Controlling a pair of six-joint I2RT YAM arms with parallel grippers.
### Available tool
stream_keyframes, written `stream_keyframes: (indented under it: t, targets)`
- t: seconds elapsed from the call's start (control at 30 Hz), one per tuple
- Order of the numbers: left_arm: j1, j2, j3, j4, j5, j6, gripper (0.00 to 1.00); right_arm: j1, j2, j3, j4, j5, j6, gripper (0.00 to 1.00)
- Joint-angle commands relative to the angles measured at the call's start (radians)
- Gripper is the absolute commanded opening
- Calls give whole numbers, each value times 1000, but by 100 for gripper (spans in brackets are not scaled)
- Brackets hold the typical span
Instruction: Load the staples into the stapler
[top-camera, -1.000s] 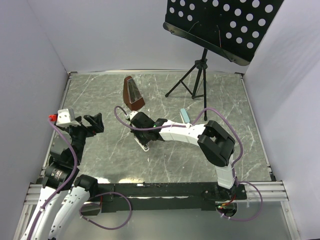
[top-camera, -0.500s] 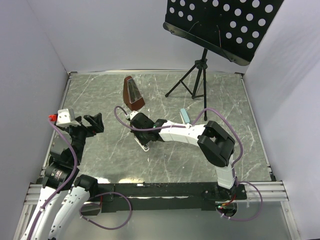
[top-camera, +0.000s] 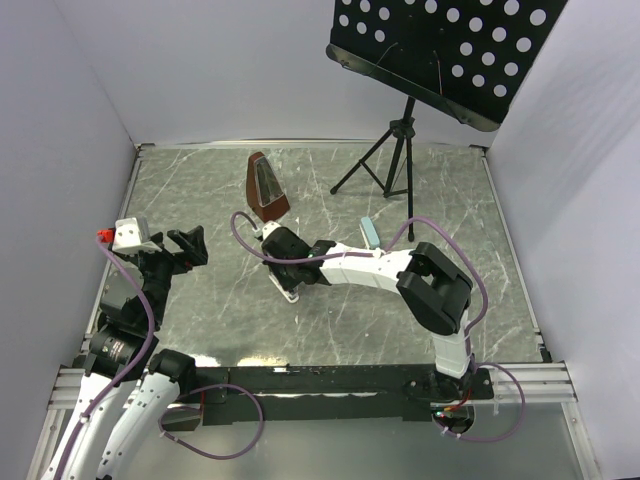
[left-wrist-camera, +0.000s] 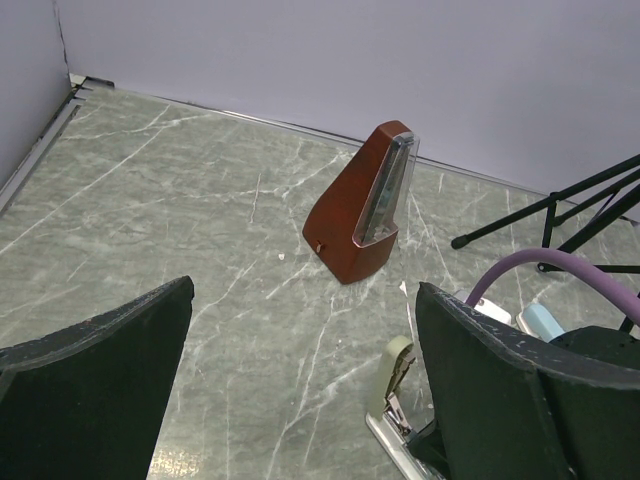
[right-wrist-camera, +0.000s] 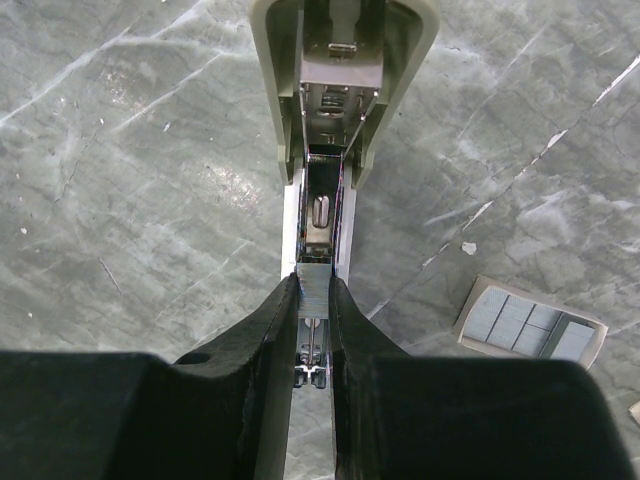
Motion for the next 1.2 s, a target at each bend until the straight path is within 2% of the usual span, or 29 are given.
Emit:
stream_keyframes:
  t: [0.0, 0.3, 1.17]
  targets:
    - [0, -11, 0, 41, 7, -2, 97, -2, -34, -15, -16, 8, 1, 19]
    - [0, -11, 0, 43, 8, -2, 97, -2, -28, -11, -26, -40, 0, 22]
    - [0, -9, -2, 44, 11, -2, 97, -2, -71, -52, 12, -10, 14, 31]
